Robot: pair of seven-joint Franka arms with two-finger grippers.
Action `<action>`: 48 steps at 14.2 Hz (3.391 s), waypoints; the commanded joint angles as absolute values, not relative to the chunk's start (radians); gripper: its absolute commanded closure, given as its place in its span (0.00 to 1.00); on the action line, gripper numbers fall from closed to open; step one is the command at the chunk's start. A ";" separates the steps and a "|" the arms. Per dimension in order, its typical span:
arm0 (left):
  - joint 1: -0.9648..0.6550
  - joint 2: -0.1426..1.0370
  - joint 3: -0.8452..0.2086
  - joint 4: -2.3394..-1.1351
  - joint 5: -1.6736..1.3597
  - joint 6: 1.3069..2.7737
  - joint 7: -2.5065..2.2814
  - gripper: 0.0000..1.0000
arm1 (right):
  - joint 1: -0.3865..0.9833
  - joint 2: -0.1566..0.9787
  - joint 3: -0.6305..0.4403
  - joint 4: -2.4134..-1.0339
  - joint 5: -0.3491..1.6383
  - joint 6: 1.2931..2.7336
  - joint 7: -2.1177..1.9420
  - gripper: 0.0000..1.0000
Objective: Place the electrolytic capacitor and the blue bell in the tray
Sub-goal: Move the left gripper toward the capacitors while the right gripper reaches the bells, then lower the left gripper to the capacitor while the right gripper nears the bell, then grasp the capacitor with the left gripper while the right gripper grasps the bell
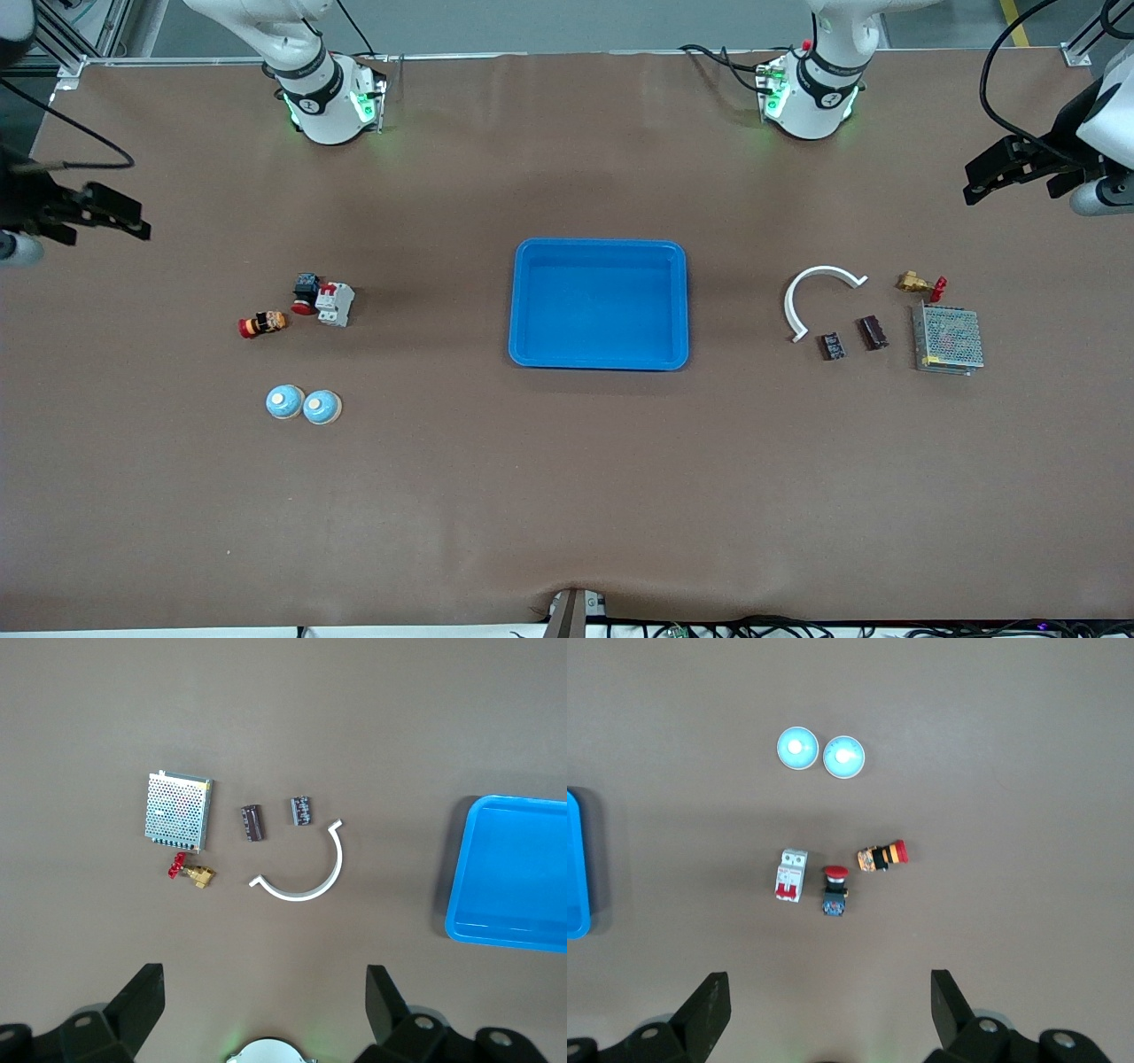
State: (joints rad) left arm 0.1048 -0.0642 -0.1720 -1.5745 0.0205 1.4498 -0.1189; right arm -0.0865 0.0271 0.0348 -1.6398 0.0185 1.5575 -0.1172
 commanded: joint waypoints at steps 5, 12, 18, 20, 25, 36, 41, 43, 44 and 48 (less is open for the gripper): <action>0.137 -0.035 -0.170 -1.598 0.046 1.466 -0.115 0.00 | -0.022 0.201 0.038 -1.629 0.014 1.689 -0.101 0.00; 0.160 -0.041 -0.170 -1.741 0.046 1.617 -0.120 0.00 | -0.003 0.271 0.038 -1.629 0.015 1.785 -0.100 0.00; 0.172 -0.058 -0.175 -1.899 0.046 1.785 -0.159 0.00 | -0.002 0.354 0.040 -1.628 0.020 1.928 -0.100 0.00; 0.172 -0.046 -0.175 -1.913 0.046 1.812 -0.172 0.00 | 0.008 0.388 0.040 -1.626 0.020 1.976 -0.100 0.00; 0.175 -0.015 -0.175 -2.000 0.046 1.951 -0.176 0.00 | 0.044 0.471 0.040 -1.614 0.020 2.086 -0.100 0.00; 0.250 0.118 -0.175 -2.252 0.044 2.409 -0.179 0.00 | 0.072 0.604 0.038 -1.601 0.015 2.244 -0.117 0.00; 0.252 0.208 -0.172 -2.269 0.043 2.497 -0.179 0.10 | 0.072 0.621 0.038 -1.601 0.011 2.247 -0.291 0.00; 0.264 0.238 -0.172 -2.269 0.044 2.522 -0.179 0.22 | 0.086 0.623 0.038 -1.601 0.006 2.247 -0.415 0.00; 0.264 0.253 -0.172 -2.269 0.044 2.536 -0.179 0.23 | 0.093 0.623 0.038 -1.601 0.005 2.250 -0.496 0.00; 0.265 0.291 -0.172 -2.269 0.044 2.559 -0.178 0.30 | 0.081 0.630 0.038 -1.608 0.006 2.290 -0.910 0.00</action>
